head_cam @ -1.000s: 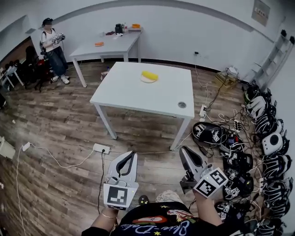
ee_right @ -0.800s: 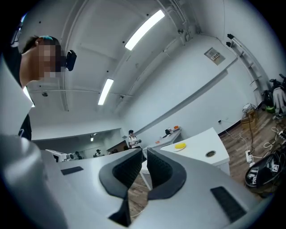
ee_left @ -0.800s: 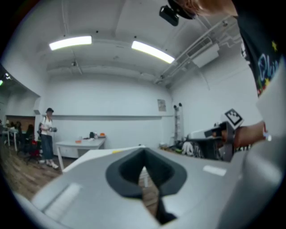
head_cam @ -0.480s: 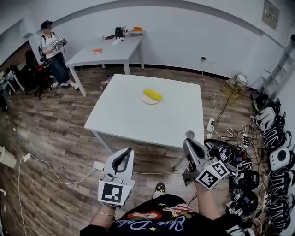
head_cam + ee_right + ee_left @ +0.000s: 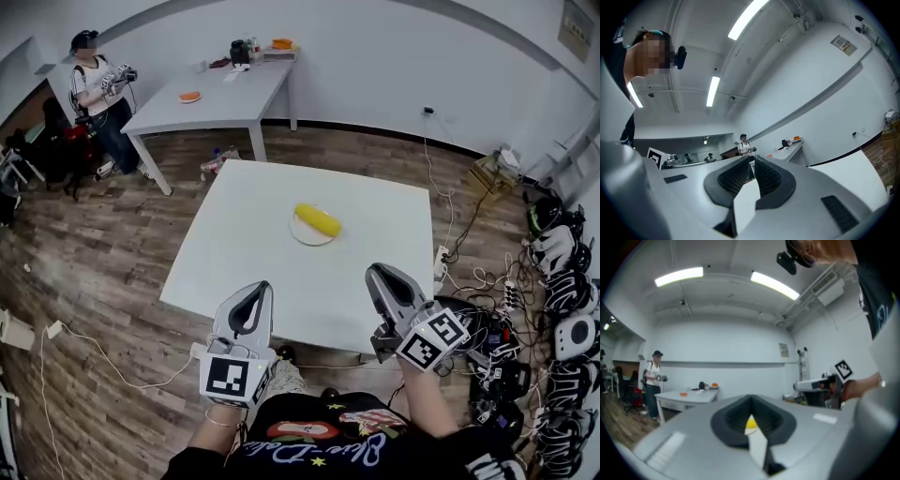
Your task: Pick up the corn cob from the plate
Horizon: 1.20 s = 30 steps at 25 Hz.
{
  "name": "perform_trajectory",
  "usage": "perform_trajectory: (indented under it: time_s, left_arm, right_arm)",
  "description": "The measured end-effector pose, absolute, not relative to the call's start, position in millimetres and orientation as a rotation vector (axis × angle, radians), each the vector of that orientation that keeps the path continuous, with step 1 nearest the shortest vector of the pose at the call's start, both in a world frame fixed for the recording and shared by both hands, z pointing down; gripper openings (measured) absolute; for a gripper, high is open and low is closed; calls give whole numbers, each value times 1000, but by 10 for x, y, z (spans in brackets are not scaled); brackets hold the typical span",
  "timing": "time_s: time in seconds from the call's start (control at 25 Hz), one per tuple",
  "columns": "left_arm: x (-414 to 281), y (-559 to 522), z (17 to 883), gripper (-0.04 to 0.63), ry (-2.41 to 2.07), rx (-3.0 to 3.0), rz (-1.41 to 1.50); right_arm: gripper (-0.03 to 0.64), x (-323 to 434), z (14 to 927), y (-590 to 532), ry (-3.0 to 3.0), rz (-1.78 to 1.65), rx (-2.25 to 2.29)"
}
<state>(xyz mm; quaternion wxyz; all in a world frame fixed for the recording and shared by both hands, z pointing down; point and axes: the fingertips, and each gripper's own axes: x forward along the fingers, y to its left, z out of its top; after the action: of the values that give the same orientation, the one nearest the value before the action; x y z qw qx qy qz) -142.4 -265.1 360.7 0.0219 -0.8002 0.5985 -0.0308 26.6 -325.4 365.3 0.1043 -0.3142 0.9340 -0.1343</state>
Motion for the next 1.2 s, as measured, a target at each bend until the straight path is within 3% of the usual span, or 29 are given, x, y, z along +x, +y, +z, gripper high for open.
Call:
perform_trajectory:
  time_s: [0.44,0.48,0.56,0.6,1.04,1.2]
  left_arm:
    - [-1937,-4471,3968,-3,1719,-2598,-133]
    - [-1948,-4577,4034,-3,1711,-2625,-136]
    - [-1970,-4738,4178,-3,1699,-2671,-159]
    - [-1985,-4798,4248,-3,1694,-2688,-175]
    - [-2159,-5080,4600,-3,1638,-2834,-210]
    - [-2261,-5095,4731,-3,1668,-2840,-244]
  right_arm:
    - [23,-496,4191,-4636,3023,-269,-1115]
    - [36,-612,4308,-4762,3098,-262,-1100]
    - [199,-872,4601,-5006,3281,-261,-1043]
    - [212,-994,4771,-5118,3379,-261,-1010]
    - [230,-1259,6170,-5907,4074,-289,-932]
    - [235,-1287,6362,-5941,4068,-532,-915]
